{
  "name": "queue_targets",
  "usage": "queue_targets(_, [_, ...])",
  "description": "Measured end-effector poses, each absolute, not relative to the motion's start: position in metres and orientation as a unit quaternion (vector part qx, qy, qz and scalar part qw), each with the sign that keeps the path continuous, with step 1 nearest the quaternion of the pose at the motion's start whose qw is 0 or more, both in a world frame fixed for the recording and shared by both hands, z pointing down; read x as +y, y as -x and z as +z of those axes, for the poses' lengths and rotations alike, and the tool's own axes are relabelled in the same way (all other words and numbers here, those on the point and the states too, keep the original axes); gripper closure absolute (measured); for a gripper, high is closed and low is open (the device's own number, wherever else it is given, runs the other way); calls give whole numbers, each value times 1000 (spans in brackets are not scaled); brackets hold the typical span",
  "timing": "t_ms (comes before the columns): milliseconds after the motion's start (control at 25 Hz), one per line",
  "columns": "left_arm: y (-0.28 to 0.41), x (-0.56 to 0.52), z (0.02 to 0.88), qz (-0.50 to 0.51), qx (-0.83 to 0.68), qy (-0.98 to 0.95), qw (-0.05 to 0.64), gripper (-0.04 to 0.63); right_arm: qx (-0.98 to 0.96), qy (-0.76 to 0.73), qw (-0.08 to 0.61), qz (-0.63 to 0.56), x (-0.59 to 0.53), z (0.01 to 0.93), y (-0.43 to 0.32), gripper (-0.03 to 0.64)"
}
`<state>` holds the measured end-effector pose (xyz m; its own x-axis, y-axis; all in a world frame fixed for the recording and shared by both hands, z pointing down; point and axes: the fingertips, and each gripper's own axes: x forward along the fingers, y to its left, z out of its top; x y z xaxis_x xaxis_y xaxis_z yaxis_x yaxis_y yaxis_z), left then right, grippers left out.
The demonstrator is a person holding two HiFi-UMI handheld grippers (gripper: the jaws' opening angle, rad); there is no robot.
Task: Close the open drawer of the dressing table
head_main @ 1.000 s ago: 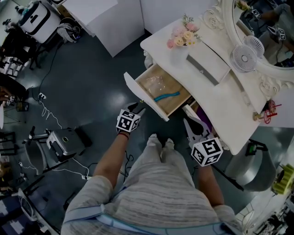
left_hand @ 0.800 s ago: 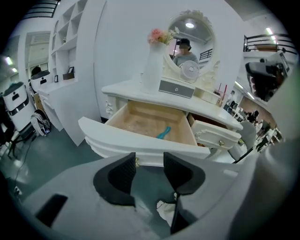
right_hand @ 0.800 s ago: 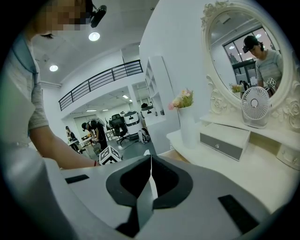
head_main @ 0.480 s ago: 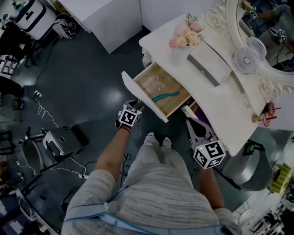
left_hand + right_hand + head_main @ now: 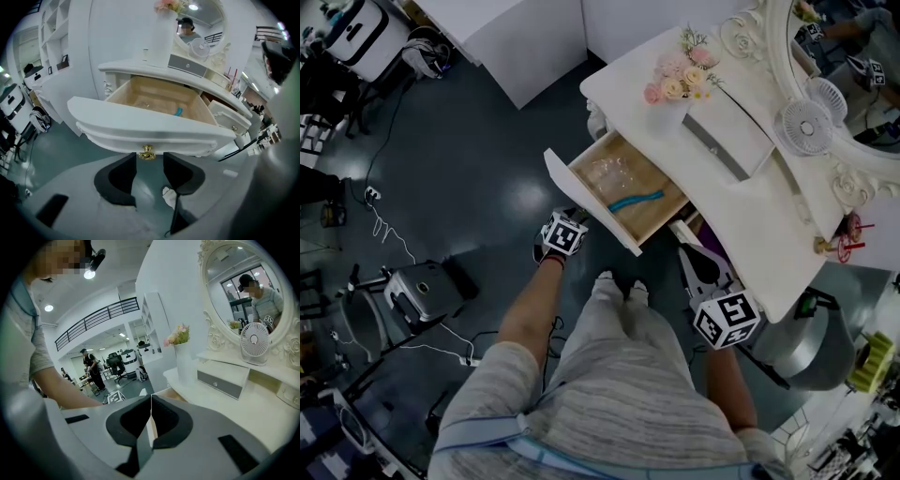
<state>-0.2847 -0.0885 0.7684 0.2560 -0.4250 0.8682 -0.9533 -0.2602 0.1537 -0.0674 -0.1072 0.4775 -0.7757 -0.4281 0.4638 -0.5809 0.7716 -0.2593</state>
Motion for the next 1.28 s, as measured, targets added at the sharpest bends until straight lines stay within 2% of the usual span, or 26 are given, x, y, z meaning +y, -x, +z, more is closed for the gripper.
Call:
queue_targets(280, [284, -90, 782, 385, -475, -703, 365, 421, -918, -279, 195, 201, -114, 480, 67, 607])
queue_targets(400, [286, -90, 784, 394, -471, -700, 364, 465, -918, -281, 194, 204, -116, 481, 68, 607])
queue_targets(1280, [267, -136, 784, 397, -449, -710, 369, 469, -908, -305, 188, 217, -136, 486, 55, 607])
